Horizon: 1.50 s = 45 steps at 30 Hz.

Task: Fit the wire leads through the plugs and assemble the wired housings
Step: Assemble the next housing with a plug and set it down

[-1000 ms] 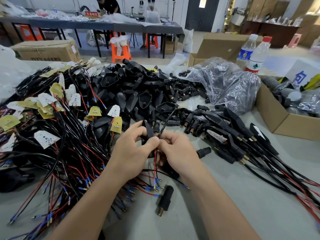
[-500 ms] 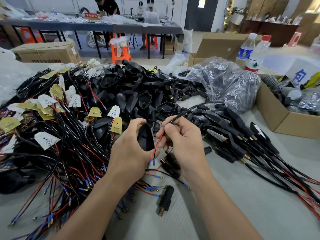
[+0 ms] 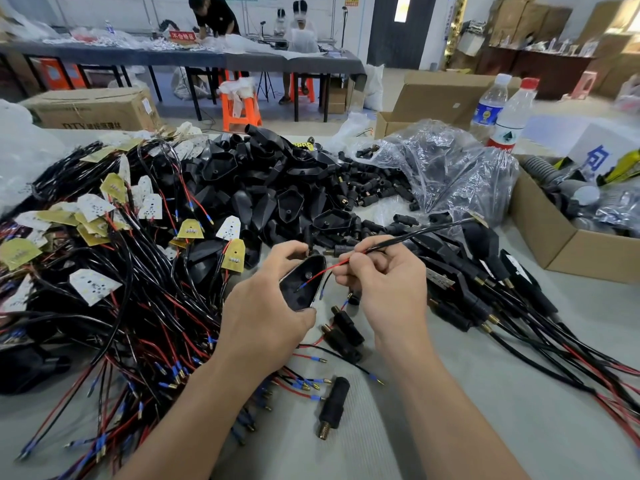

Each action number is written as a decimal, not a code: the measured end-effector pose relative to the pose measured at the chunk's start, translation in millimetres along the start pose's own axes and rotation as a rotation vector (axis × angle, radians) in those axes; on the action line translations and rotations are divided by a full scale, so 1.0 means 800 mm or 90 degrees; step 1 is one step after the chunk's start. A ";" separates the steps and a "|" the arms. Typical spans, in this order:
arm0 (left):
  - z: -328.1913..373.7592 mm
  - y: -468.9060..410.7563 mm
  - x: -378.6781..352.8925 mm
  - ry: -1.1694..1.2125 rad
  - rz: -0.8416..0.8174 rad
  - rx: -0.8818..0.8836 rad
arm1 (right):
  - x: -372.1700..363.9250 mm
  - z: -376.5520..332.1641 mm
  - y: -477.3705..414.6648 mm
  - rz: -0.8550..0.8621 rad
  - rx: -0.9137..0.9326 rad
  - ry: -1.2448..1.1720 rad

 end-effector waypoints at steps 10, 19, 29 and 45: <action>-0.011 -0.003 -0.003 -0.029 0.026 -0.011 | -0.012 -0.001 0.004 -0.052 -0.015 -0.031; 0.001 -0.001 0.001 0.038 0.014 -0.041 | 0.021 0.008 0.001 0.106 -0.040 0.035; -0.001 -0.003 -0.003 0.010 0.008 -0.058 | -0.003 -0.004 0.005 0.018 -0.044 -0.008; -0.006 -0.004 0.016 0.188 0.082 0.004 | -0.007 -0.003 0.007 -0.054 -0.061 0.086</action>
Point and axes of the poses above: each hand's wrist, its own y-axis away from the middle knuckle, its own x-axis out of the back of the hand, z = x × y, the point moved 9 cm from there along -y, towards the middle knuckle, and after that the axes turned 6 degrees about x, right-handed, at the moved point
